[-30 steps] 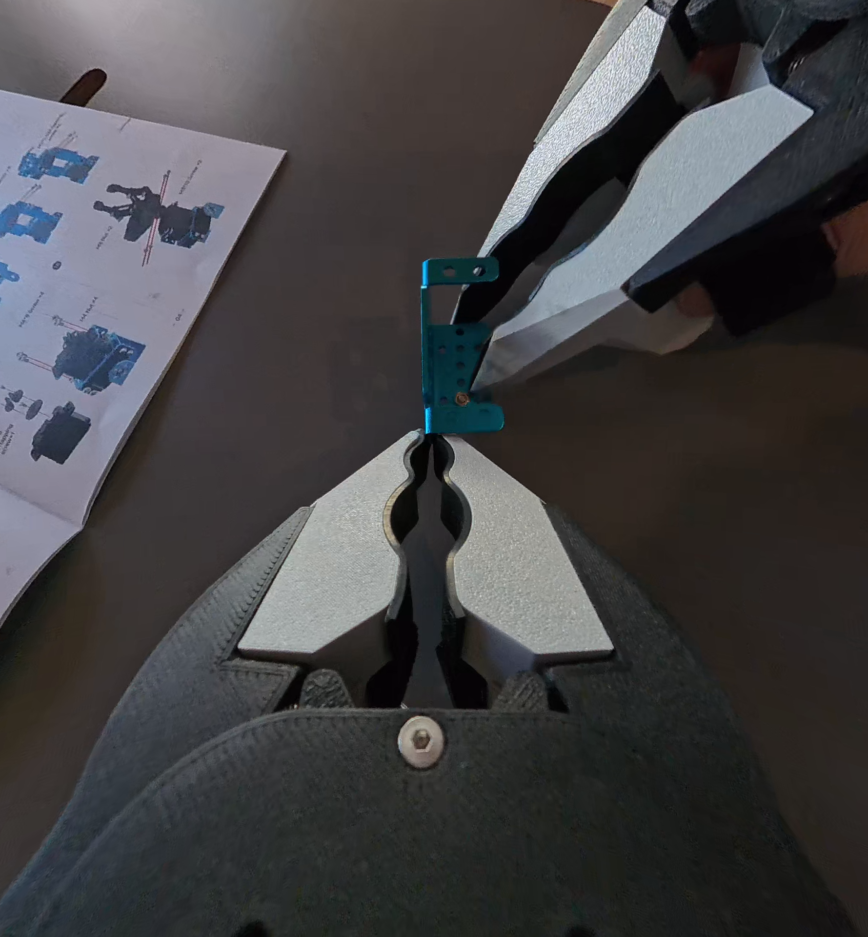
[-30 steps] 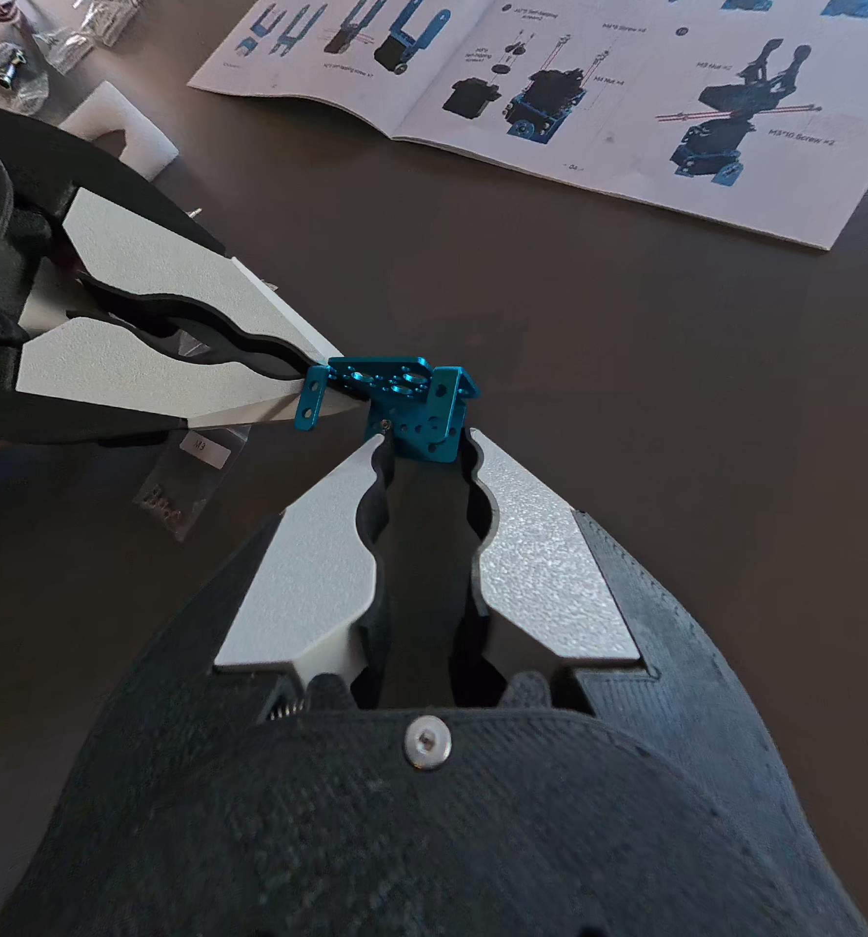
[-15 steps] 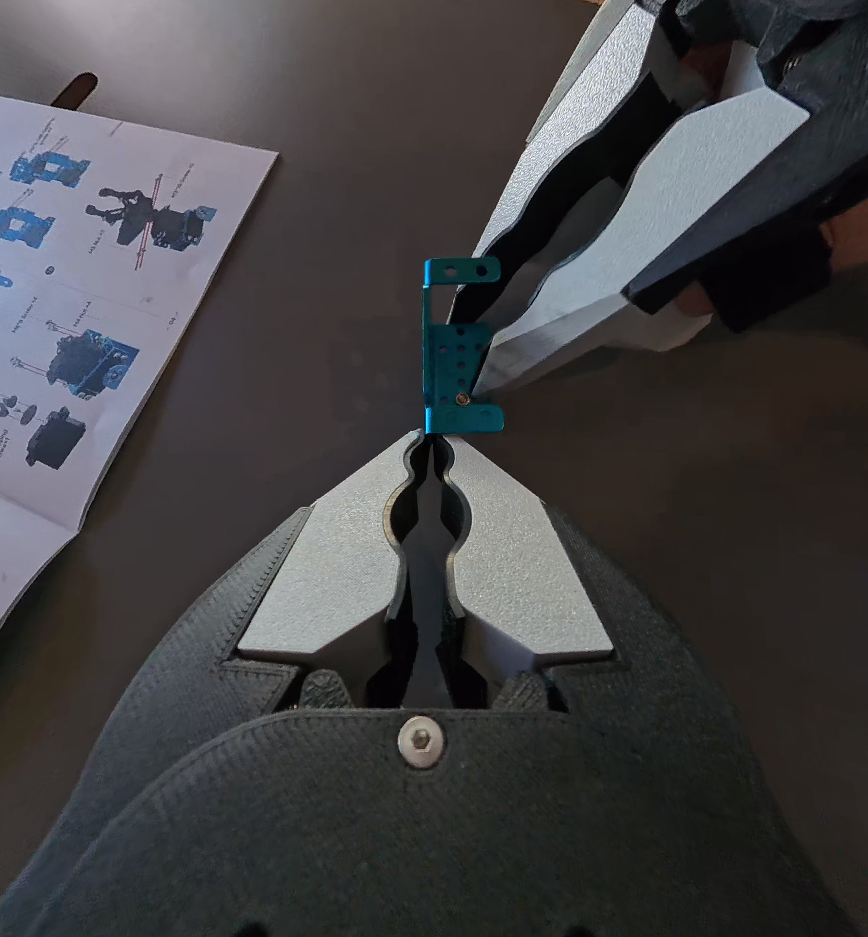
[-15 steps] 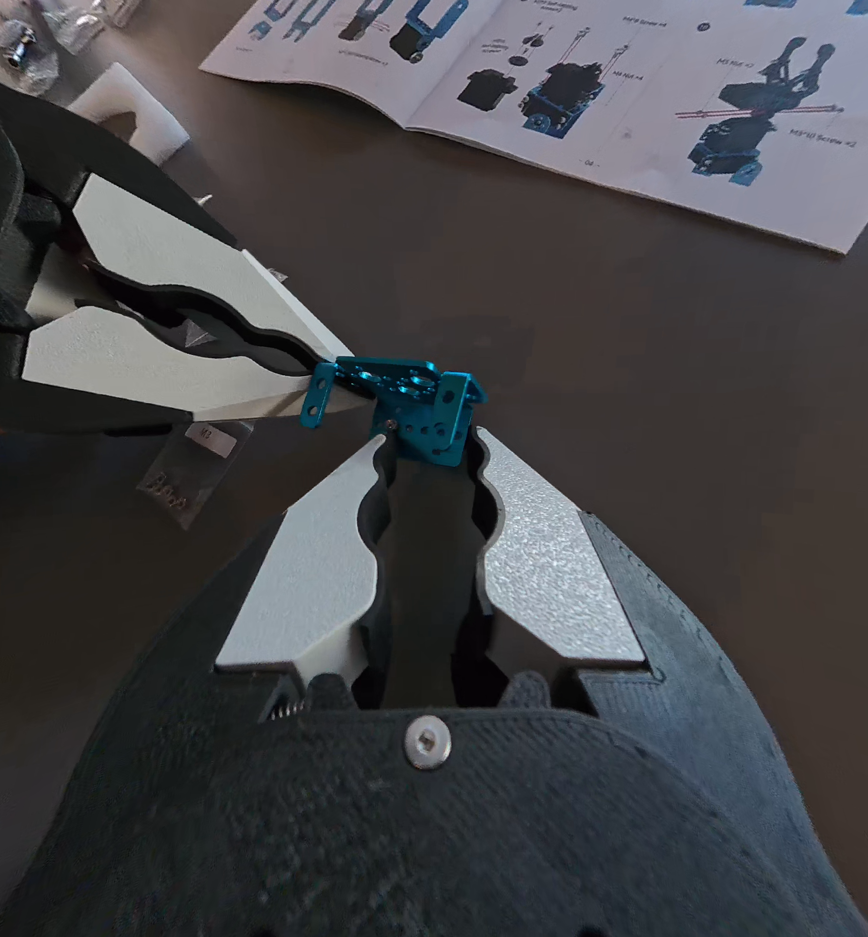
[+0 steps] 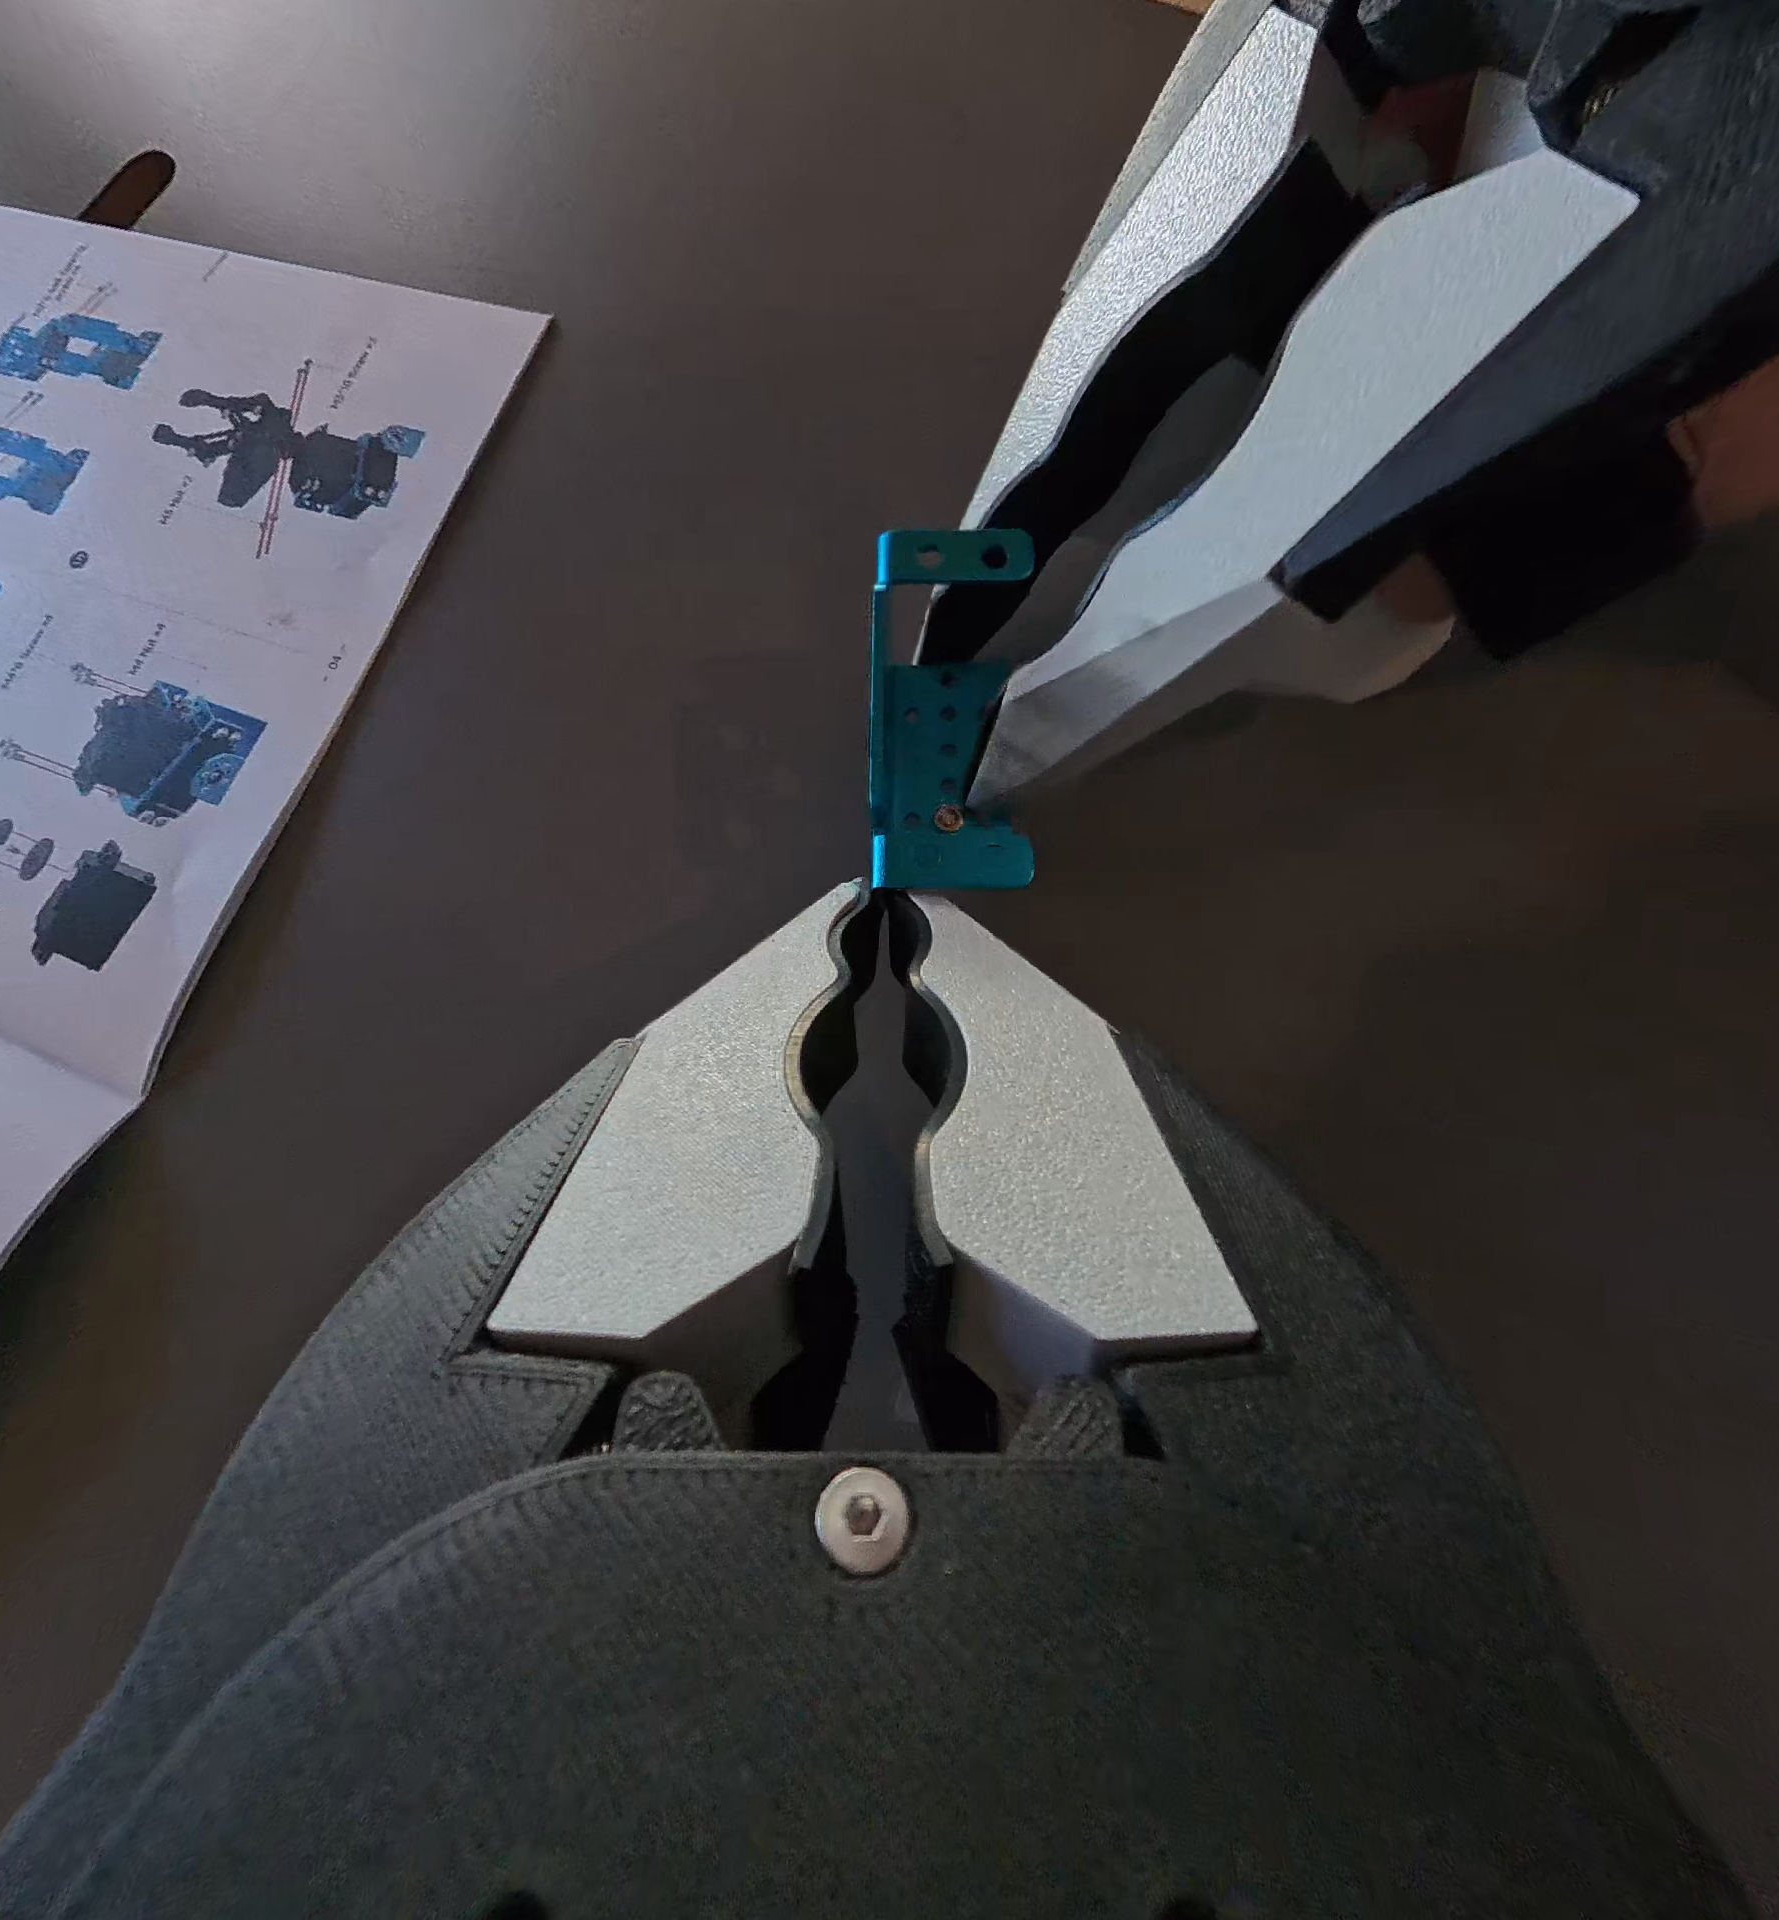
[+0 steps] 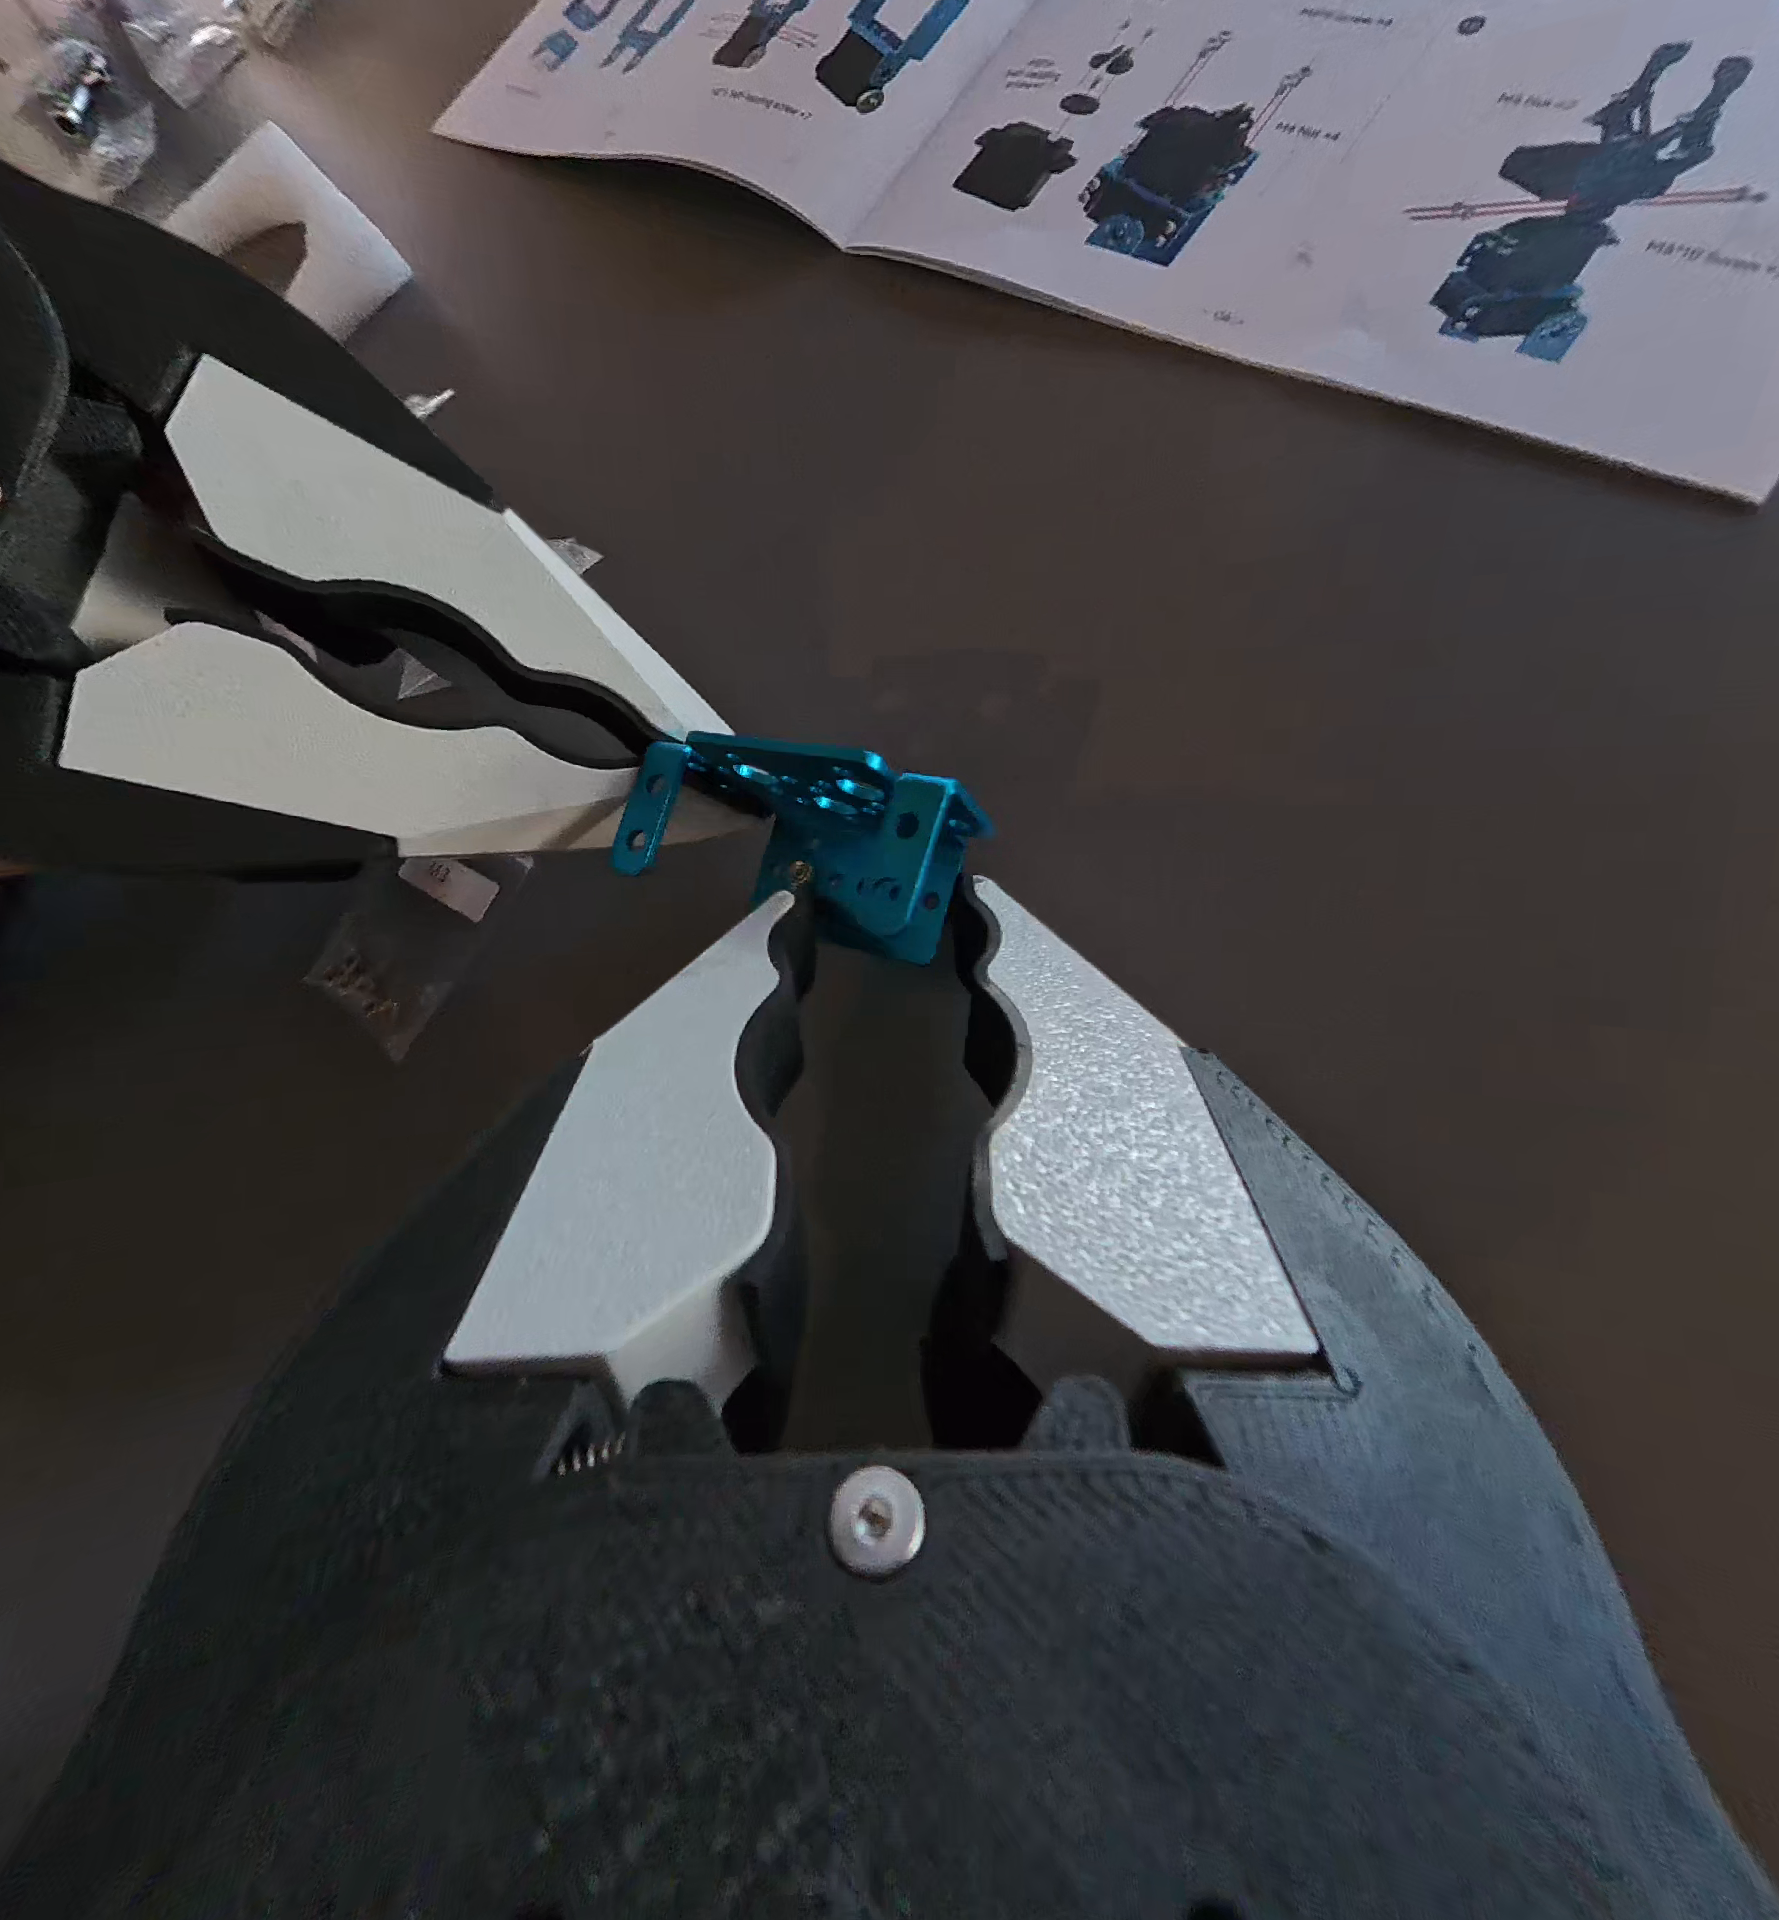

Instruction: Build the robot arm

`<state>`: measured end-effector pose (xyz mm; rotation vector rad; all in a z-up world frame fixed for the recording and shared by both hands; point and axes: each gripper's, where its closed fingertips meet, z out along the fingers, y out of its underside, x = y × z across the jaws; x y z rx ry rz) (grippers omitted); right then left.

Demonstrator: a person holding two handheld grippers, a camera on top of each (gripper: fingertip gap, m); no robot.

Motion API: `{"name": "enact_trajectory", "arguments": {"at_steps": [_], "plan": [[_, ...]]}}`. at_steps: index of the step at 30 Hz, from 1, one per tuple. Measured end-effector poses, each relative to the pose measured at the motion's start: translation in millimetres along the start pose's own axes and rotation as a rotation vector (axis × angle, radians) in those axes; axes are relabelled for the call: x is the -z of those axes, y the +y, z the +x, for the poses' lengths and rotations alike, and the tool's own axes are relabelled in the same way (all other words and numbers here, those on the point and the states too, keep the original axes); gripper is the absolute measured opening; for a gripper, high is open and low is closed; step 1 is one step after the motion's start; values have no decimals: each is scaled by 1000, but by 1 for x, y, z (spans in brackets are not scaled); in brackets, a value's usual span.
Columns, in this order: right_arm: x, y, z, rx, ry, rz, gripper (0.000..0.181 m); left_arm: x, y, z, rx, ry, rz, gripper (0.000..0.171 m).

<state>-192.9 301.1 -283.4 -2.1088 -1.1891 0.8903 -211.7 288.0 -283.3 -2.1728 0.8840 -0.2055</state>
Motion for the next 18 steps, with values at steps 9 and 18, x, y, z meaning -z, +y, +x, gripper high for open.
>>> {"name": "enact_trajectory", "arguments": {"at_steps": [9,18], "plan": [[-4,-2,1,72,110,-20,36,-1,0,0,-5,-5,-5,0],[4,3,0,-48,-51,-5,24,0,-1,5,-17,10,-2,1]]}}
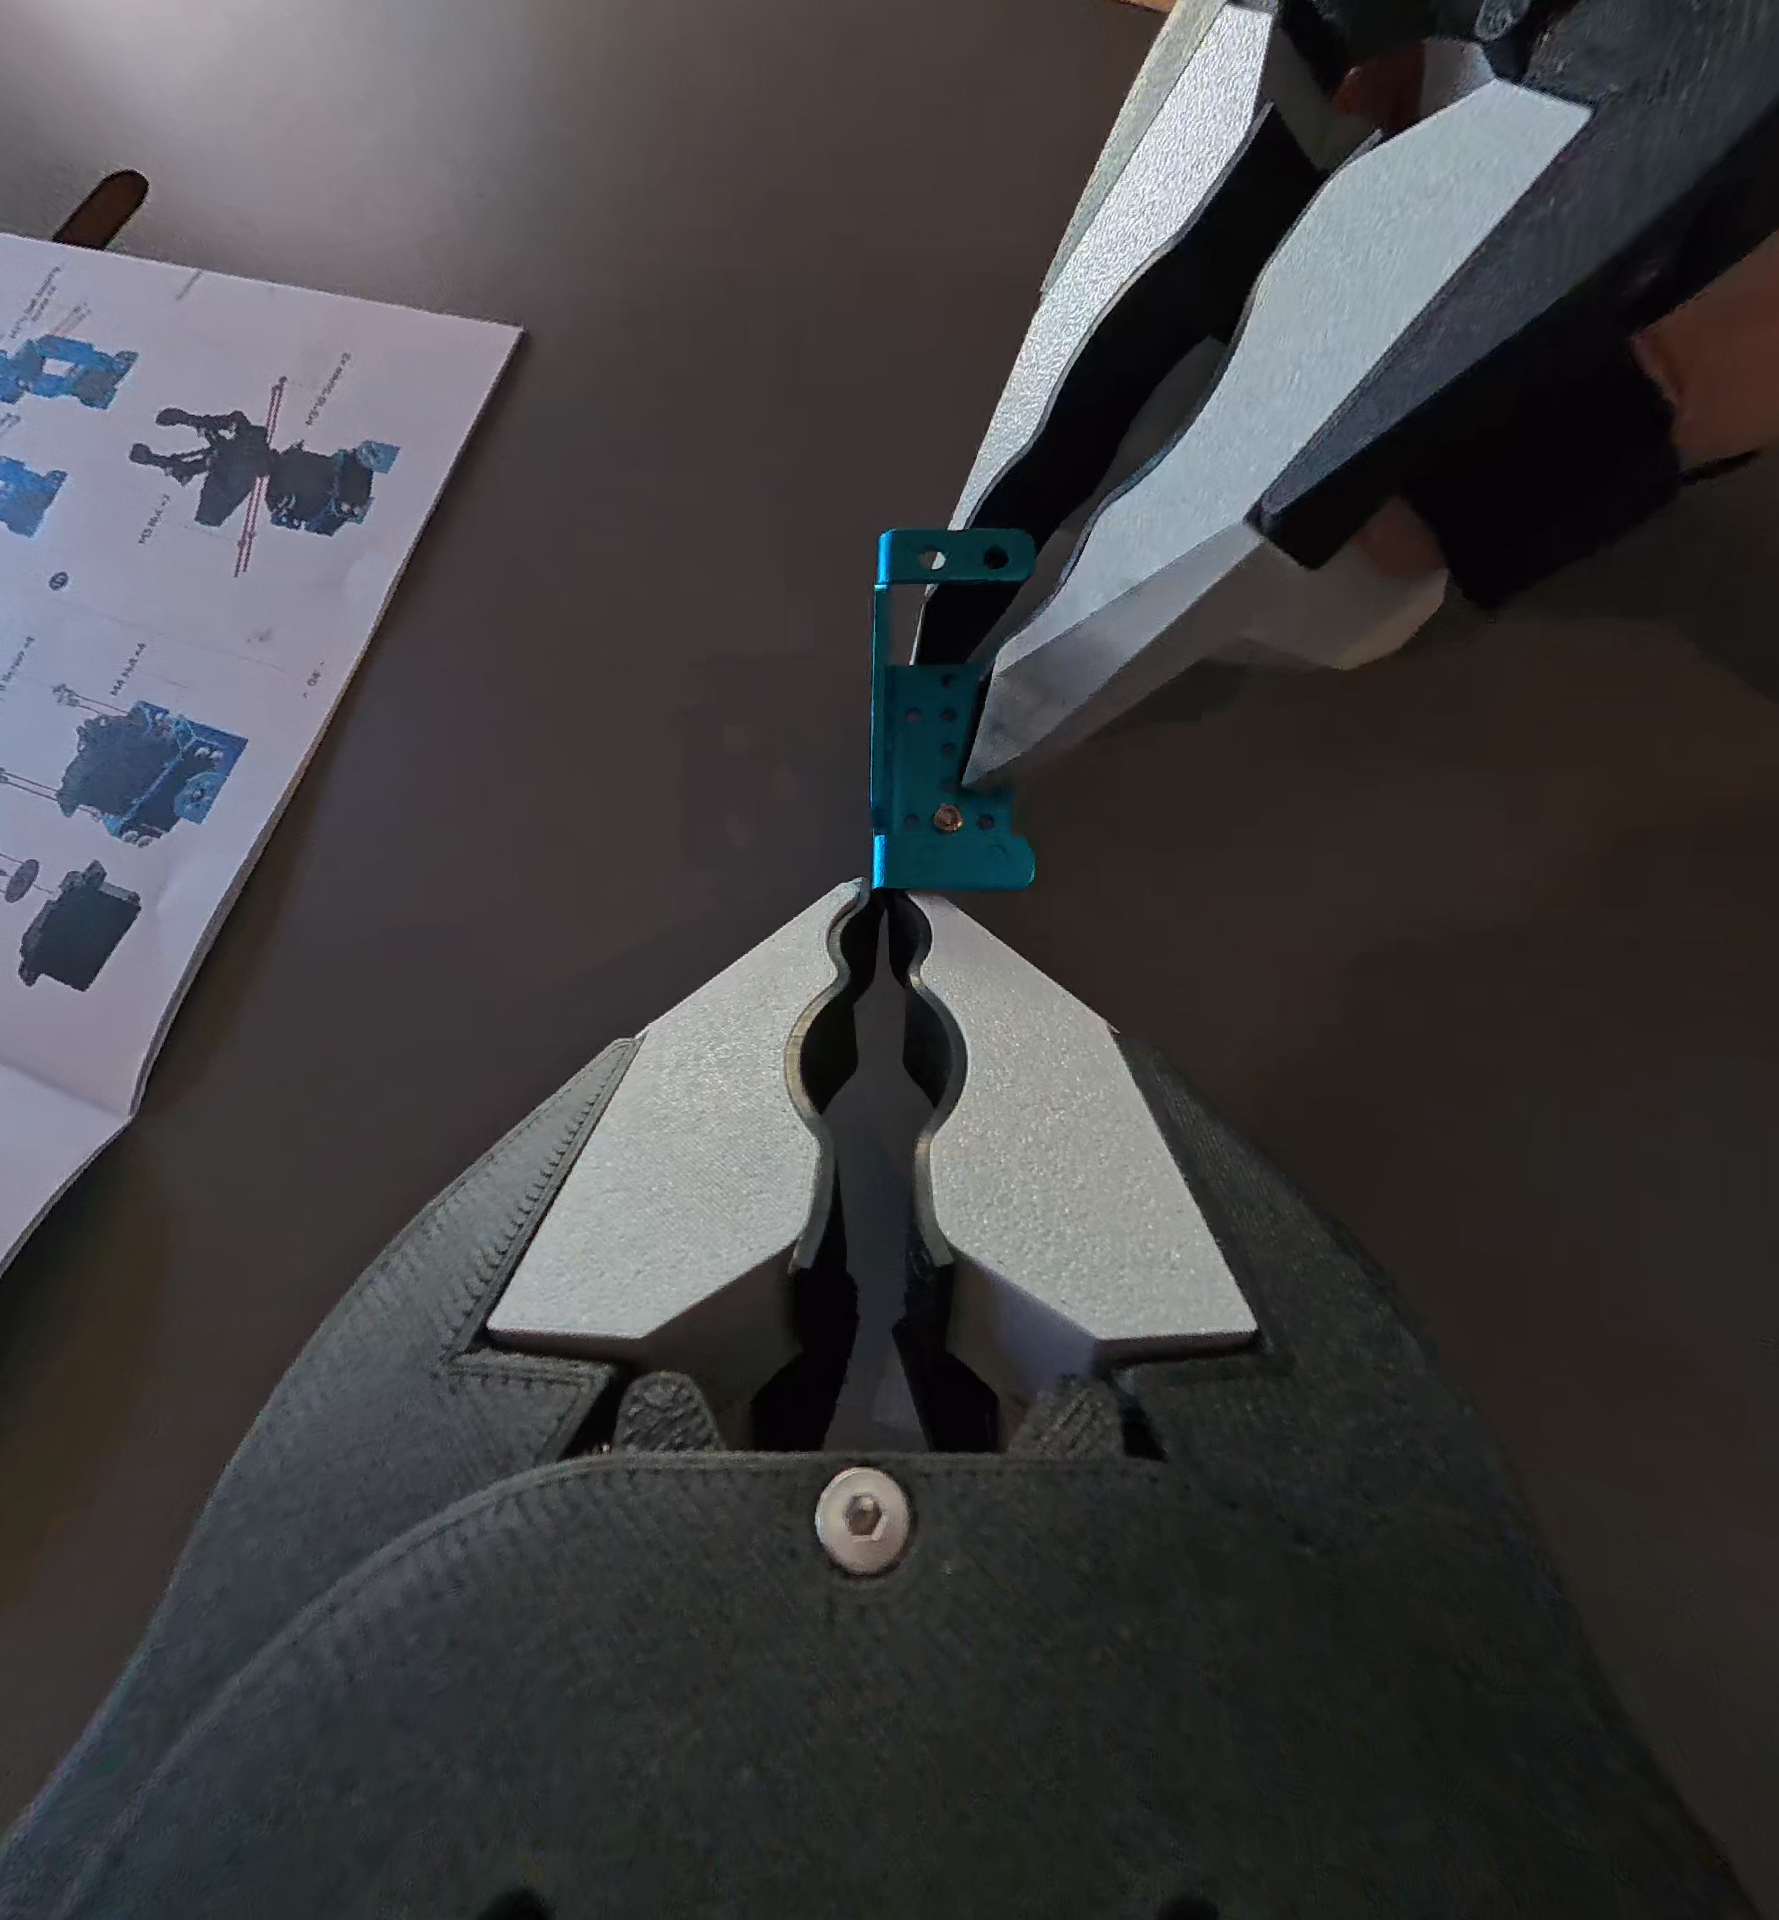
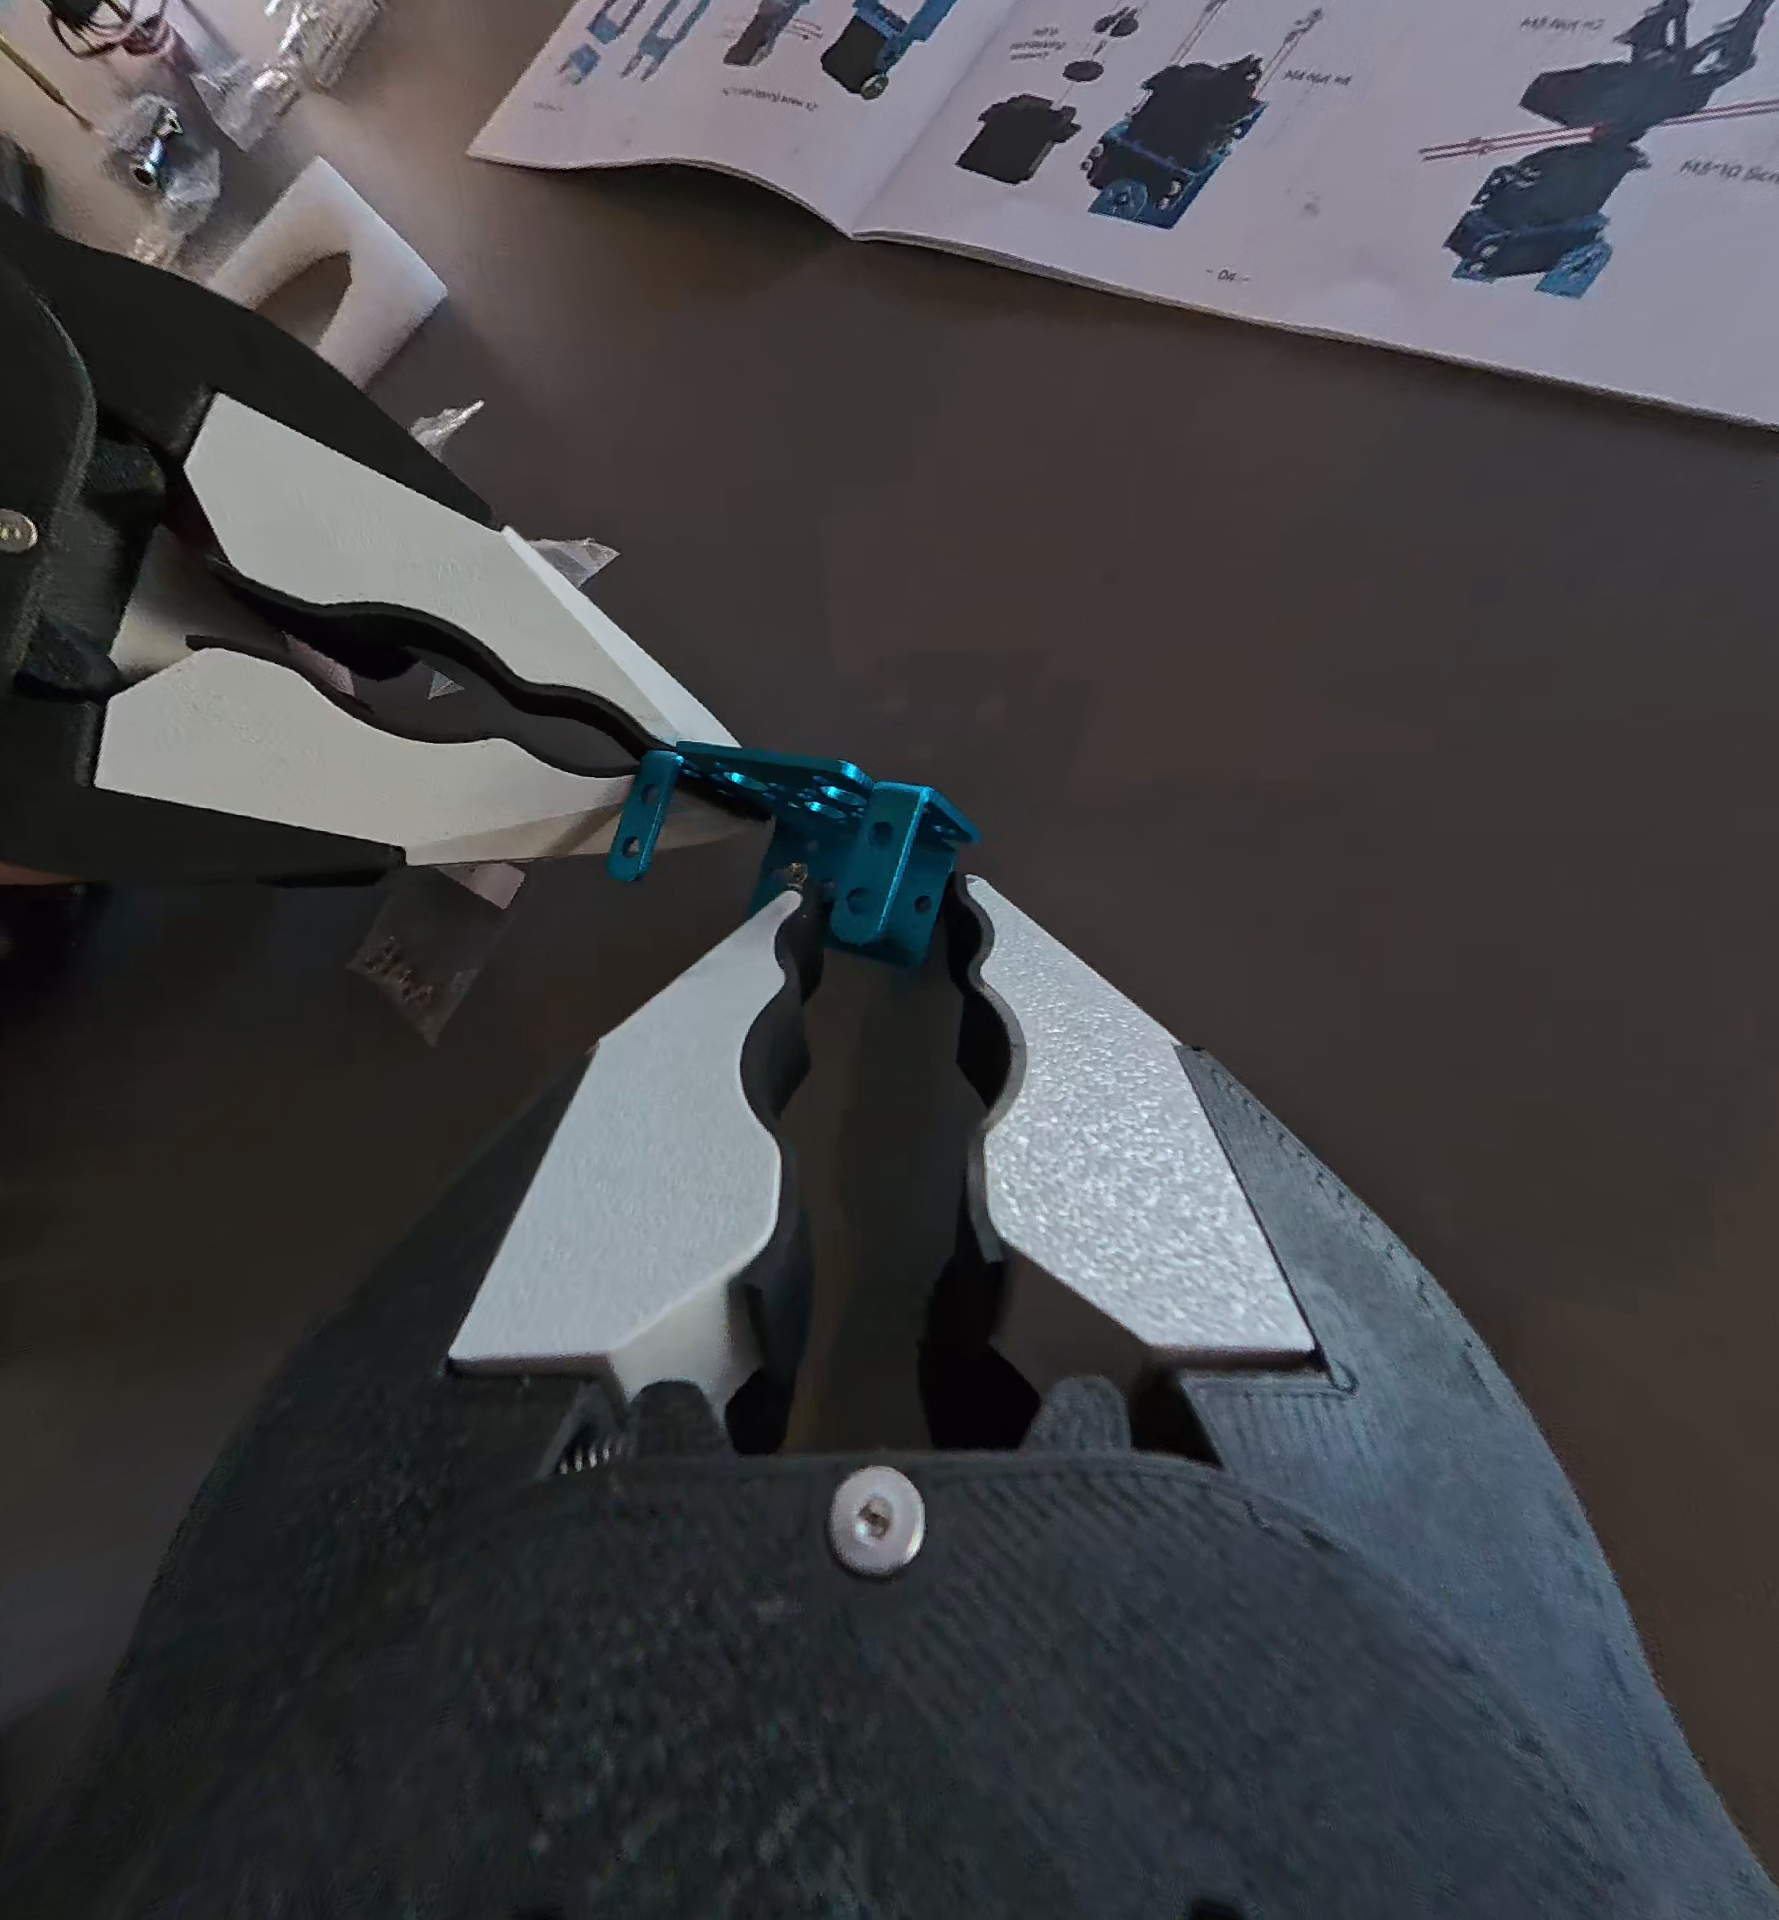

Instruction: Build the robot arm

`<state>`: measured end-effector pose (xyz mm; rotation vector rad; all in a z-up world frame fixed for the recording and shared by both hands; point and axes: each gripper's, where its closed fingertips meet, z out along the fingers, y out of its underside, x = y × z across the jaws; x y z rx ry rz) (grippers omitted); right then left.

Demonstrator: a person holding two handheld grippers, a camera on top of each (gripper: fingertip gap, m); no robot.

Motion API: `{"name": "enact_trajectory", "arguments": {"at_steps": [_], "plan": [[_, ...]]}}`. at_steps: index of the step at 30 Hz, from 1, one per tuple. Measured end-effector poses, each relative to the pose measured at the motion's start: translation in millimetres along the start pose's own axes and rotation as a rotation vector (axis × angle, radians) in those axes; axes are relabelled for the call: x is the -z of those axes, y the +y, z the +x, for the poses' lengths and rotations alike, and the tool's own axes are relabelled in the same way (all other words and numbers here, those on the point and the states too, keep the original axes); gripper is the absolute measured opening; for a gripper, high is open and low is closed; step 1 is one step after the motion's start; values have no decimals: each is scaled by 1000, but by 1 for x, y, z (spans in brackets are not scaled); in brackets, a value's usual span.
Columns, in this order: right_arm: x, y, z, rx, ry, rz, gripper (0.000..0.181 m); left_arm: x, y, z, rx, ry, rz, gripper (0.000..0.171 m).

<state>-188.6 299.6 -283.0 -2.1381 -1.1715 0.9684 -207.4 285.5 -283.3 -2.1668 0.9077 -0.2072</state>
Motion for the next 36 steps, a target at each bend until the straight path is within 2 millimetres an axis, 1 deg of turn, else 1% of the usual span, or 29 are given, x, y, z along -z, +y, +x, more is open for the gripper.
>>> {"name": "enact_trajectory", "arguments": {"at_steps": [2,5,6,8,10,13,15,16,17,19,21,22,25,28,29,31,34,36], "plan": [[-1,-3,-3,-6,3,13,36,0,0,0,-5,-6,-3,1],[-5,-5,-3,36,78,6,40,-1,1,-1,2,-7,-5,0],[-6,-4,0,62,116,-5,36,0,1,-2,4,-7,-5,0],[-5,-3,0,79,126,-16,34,0,1,-2,1,-10,-5,0],[-3,-2,0,67,84,-17,26,1,1,-3,-5,-12,-2,0],[0,1,0,8,14,-5,22,0,0,1,2,8,1,0],[0,0,-1,11,11,1,26,0,0,1,-4,4,-1,0],[-1,-1,-3,23,18,4,35,0,0,1,-7,0,-3,0],[-2,-2,-4,36,31,4,40,0,1,0,-6,-1,-5,1],[-5,-3,-4,65,81,-1,43,0,1,-1,2,-2,-6,0],[-6,-3,1,106,152,-13,35,0,1,-1,3,-4,-6,0],[-6,-3,0,113,159,-14,35,0,1,-2,1,-6,-7,0],[-4,-1,-2,95,103,-24,30,1,1,-2,-10,-13,-7,0],[0,1,-1,31,25,-6,25,1,1,1,-4,5,-3,1],[1,1,-2,23,12,-2,26,1,0,1,-7,3,-3,1],[0,-1,-4,25,12,9,37,0,0,1,-12,0,-5,1],[-5,-3,-2,77,111,2,39,0,1,0,-11,-6,-8,1],[-6,-4,1,122,171,-10,35,0,1,-1,-9,-8,-10,0]]}}
